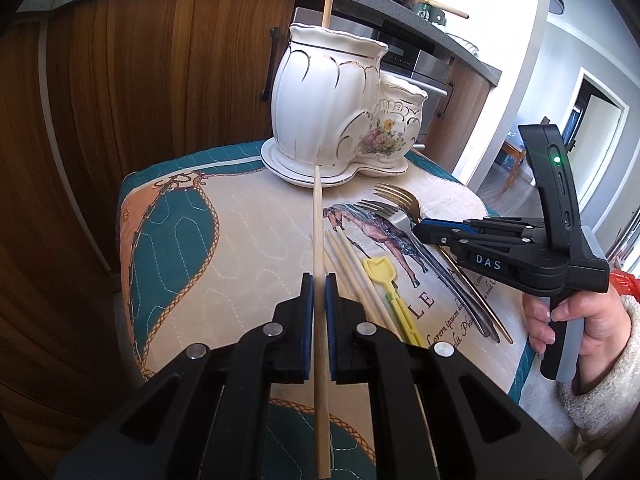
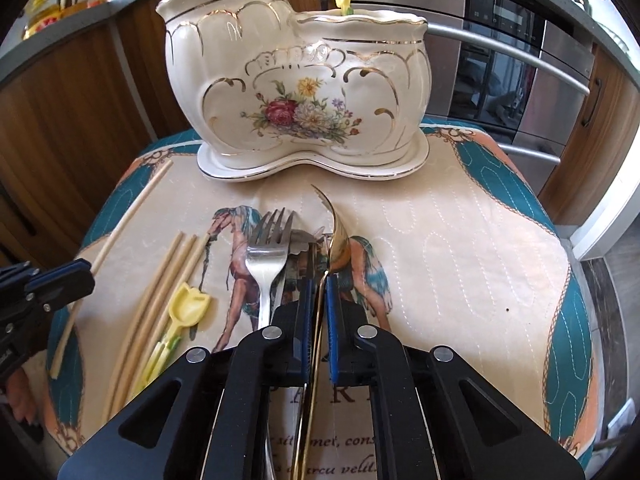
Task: Organize utensils
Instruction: 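Grasp another wooden chopstick with the left tool while the right tool grasps the gold fork, then carry chopstick into the larger cup with left while right puts gold fork into smaller cup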
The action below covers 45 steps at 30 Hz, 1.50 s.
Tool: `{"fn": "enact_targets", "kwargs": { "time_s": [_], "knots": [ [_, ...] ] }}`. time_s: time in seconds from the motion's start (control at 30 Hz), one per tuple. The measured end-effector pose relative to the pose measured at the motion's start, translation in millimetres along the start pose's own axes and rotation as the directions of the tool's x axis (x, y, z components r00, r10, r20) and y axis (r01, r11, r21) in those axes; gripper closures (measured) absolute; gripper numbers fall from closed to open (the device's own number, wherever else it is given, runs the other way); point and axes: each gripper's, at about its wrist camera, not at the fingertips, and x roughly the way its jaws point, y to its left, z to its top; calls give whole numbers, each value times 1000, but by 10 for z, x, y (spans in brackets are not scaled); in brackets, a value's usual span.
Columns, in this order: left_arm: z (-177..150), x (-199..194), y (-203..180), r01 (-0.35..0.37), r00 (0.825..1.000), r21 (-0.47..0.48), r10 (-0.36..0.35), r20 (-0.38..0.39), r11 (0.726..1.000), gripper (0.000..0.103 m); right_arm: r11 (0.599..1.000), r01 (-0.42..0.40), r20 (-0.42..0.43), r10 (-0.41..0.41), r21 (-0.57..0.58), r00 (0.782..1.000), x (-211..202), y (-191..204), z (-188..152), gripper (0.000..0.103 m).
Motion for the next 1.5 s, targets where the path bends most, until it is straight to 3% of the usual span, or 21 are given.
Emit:
{"fn": "enact_targets", "kwargs": {
  "time_s": [0.2,0.5,0.97,1.1,1.27,1.5],
  "knots": [
    [2,-12,9,7,1000,1,-7,18,1000,97,999,-42,68,40,19,997,-169,-72,-21,97],
    [1,-17,-5,11,1000,3,-11,28,1000,97,994,-102,207,94,27,974,-585,-140,-29,97],
    [-2,-42,-14,29,999,8,-29,44,1000,97,994,-109,414,95,10,905,-1131,-153,-50,98],
    [7,-82,-29,48,997,11,-48,67,999,97,994,-110,477,89,17,874,-1244,-172,-58,98],
    [108,-321,-77,86,981,26,-89,174,996,97,994,-104,550,75,20,832,-1380,-172,44,98],
    [497,-788,-119,116,925,46,-125,360,992,97,997,-80,644,66,-6,763,-1566,-109,434,98]
  ]
}}
